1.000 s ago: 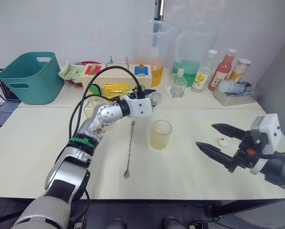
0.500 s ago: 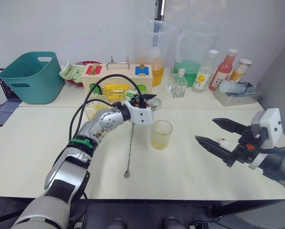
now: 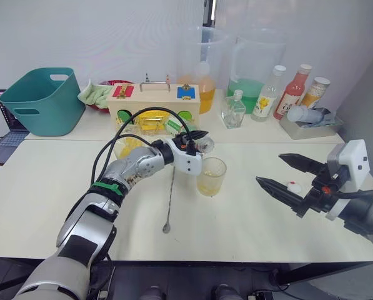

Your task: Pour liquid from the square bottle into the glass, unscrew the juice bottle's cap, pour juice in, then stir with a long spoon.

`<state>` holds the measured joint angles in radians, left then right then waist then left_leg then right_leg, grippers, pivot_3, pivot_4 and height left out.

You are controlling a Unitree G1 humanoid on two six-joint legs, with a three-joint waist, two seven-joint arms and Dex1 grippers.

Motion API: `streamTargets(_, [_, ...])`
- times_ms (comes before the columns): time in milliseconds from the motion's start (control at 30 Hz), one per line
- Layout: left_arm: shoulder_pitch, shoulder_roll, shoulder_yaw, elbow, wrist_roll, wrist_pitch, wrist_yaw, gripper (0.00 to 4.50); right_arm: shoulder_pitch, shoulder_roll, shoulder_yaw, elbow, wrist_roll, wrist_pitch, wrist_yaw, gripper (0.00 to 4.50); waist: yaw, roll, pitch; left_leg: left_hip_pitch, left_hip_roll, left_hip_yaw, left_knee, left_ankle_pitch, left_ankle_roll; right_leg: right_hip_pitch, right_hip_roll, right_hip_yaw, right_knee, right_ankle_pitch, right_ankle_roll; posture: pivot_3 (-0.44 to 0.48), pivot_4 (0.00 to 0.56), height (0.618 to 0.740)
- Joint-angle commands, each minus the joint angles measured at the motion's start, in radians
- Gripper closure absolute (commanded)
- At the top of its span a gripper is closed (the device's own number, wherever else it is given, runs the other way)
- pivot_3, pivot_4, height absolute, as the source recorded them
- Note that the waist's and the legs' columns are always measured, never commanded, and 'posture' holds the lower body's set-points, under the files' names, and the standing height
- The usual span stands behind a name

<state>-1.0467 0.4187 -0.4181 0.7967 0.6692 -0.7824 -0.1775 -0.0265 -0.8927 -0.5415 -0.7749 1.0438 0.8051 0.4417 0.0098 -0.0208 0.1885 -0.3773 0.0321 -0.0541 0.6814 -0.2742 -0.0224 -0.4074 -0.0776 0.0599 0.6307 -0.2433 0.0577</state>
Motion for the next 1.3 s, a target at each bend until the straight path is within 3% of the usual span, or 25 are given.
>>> streamTargets(33, [-0.029, 0.012, -0.003, -0.023, 0.028, -0.013, 0.071, 2.97, -0.022, -0.015, -0.012, -0.005, 0.011, -0.019, -0.001, 0.04, 0.000, 0.000, 0.000, 0.000, 0.000, 0.000, 0.000, 0.000, 0.000, 0.000, 0.000, 0.000, 0.000, 0.000, 0.000, 0.000, 0.150, 0.740])
streamTargets(633, [-0.026, 0.010, -0.021, -0.028, 0.036, -0.009, 0.089, 2.97, -0.030, -0.017, -0.008, 0.004, 0.000, -0.022, 0.007, 0.04, 0.001, 0.000, 0.000, 0.000, 0.000, 0.000, 0.000, 0.000, 0.000, 0.000, 0.000, 0.000, 0.001, 0.000, 0.000, 0.000, 0.150, 0.740])
streamTargets(1300, [-0.054, 0.033, -0.061, -0.099, 0.173, 0.012, 0.187, 2.97, -0.035, -0.008, 0.014, 0.000, -0.004, -0.025, -0.013, 0.04, 0.001, 0.000, 0.000, 0.000, 0.000, 0.000, 0.000, 0.000, 0.000, 0.000, 0.000, 0.000, 0.001, 0.000, 0.000, 0.000, 0.150, 0.740])
